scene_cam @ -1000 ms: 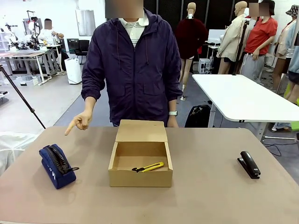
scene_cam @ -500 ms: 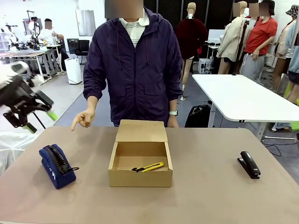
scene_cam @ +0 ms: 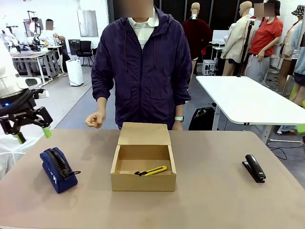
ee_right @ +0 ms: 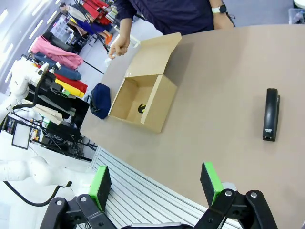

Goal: Pack the items into the box.
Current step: Pick up the item specified by the human and place it in the Mailer Box.

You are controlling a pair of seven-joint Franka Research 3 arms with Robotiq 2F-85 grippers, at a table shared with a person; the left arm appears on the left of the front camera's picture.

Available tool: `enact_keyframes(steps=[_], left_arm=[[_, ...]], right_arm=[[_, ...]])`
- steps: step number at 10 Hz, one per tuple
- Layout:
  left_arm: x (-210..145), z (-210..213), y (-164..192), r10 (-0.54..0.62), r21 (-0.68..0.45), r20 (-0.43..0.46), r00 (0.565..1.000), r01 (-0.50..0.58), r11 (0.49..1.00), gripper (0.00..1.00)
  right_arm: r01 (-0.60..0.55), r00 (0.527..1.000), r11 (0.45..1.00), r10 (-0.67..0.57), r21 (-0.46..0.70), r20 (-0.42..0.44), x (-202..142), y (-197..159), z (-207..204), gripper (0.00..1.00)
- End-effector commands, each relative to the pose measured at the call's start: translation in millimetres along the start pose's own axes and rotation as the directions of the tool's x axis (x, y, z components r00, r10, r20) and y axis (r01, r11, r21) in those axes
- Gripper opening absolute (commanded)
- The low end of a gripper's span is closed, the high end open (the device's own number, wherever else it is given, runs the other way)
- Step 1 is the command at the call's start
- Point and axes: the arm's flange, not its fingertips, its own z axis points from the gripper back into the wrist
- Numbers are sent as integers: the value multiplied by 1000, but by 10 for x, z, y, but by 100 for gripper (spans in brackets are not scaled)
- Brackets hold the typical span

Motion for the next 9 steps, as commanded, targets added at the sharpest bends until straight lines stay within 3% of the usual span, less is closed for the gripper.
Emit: enact_keyframes(steps=[1, 2, 3, 4, 9], left_arm=[[-21, 27, -22, -4, -65, 21, 1000, 5, 998, 100], [0, 0, 0, 0, 0, 0, 1000, 0, 1000, 100], [114, -153, -39, 87, 50, 98, 991, -92, 995, 100], [212, -366, -89, 147, 75, 139, 979, -158, 984, 100], [437, -892, 15, 264, 162, 142, 954, -285, 945, 100]], right_arm=[[8, 1000, 1000, -8, 10, 14, 2, 18, -5, 100], [8, 1000, 1000, -8, 10, 14, 2, 18, -5, 100], [8, 1000, 1000, -8, 10, 14, 2, 18, -5, 100], [8, 1000, 1000, -8, 10, 14, 2, 18, -5, 100], [8, 1000, 1000, -8, 10, 14, 2, 18, -5, 100]])
